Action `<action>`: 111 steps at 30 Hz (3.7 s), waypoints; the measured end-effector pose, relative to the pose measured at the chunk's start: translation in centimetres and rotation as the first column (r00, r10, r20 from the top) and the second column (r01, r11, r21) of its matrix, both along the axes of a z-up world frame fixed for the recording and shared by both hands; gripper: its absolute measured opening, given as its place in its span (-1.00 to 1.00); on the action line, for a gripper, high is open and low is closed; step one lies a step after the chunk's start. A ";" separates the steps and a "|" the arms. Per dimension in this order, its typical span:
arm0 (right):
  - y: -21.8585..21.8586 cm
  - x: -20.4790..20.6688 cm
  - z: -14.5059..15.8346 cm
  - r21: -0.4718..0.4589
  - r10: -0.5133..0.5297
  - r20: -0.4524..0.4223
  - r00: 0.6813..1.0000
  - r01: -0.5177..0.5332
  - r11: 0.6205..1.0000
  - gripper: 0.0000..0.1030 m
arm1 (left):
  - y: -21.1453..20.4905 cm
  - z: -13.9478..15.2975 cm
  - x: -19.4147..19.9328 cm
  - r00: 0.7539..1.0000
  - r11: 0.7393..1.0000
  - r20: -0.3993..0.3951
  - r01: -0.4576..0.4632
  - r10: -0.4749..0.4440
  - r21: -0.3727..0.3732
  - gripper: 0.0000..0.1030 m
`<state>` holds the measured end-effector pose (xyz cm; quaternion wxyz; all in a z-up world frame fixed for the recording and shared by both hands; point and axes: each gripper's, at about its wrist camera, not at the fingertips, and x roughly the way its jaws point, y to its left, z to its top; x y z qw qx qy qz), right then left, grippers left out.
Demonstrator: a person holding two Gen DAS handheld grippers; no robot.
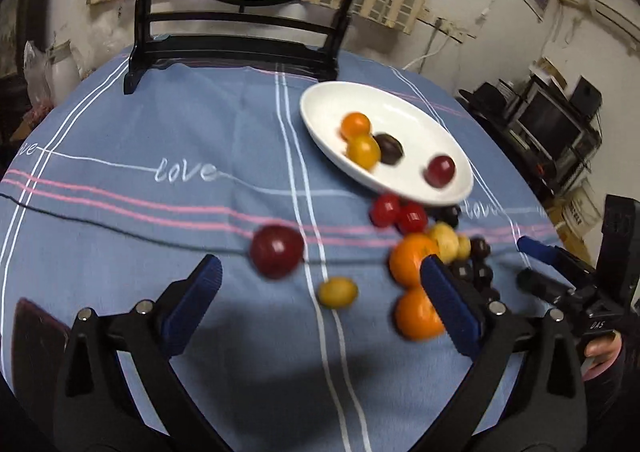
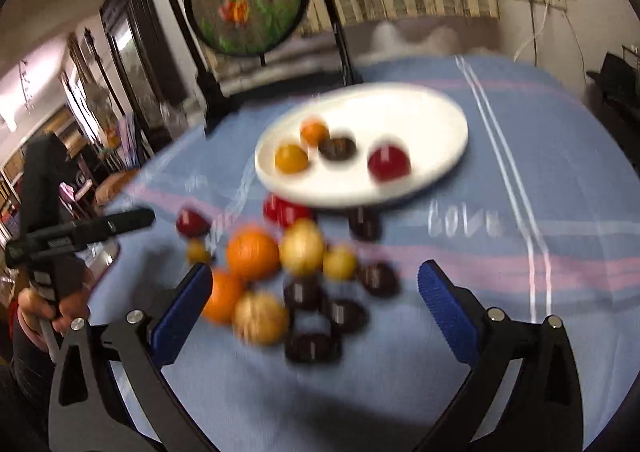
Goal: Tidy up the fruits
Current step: 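Grasp another mandarin with the left tool while the right tool grasps a dark plum, then lower both fruits into the white plate and open both tools, then grasp a red apple with the left tool while the right tool grasps a pale striped pepino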
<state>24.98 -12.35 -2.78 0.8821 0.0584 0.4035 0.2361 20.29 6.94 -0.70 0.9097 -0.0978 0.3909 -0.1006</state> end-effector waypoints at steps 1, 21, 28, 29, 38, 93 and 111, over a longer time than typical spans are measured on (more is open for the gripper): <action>0.1 -0.2 -0.2 -0.006 0.015 -0.014 1.000 -0.015 1.000 0.97 | -0.5 -0.3 -0.5 1.000 1.000 -0.001 0.012 -0.012 0.014 0.96; 1.5 -1.2 -2.7 -0.162 0.057 -0.045 0.997 -0.063 0.985 -0.20 | -6.4 -2.2 -3.3 0.977 0.963 0.013 0.209 -0.214 0.168 0.96; 0.6 -0.9 -1.8 -0.116 0.033 -0.054 0.998 -0.040 0.992 -0.38 | -7.0 -2.5 -3.3 0.971 0.960 0.011 0.235 -0.239 0.156 0.94; 0.3 -0.8 -1.7 -0.104 0.026 -0.055 0.998 -0.032 0.994 -0.38 | -7.1 -2.5 -3.3 0.969 0.959 0.011 0.243 -0.248 0.148 0.89; -0.2 -0.9 -1.0 -0.089 0.008 -0.052 0.999 -0.013 0.996 -0.38 | -9.5 -4.2 -1.7 0.948 0.924 -0.042 0.316 -0.314 0.215 0.13; 6.4 -2.2 -0.3 -0.202 0.145 0.063 0.987 -0.129 0.971 0.18 | 3.1 0.5 0.8 0.994 0.995 0.072 -0.085 0.081 0.056 0.80; 6.6 -0.6 -2.3 -0.199 0.118 -0.001 0.993 -0.116 0.973 -0.05 | 3.7 0.1 0.6 0.992 0.991 0.056 -0.113 0.109 0.069 0.80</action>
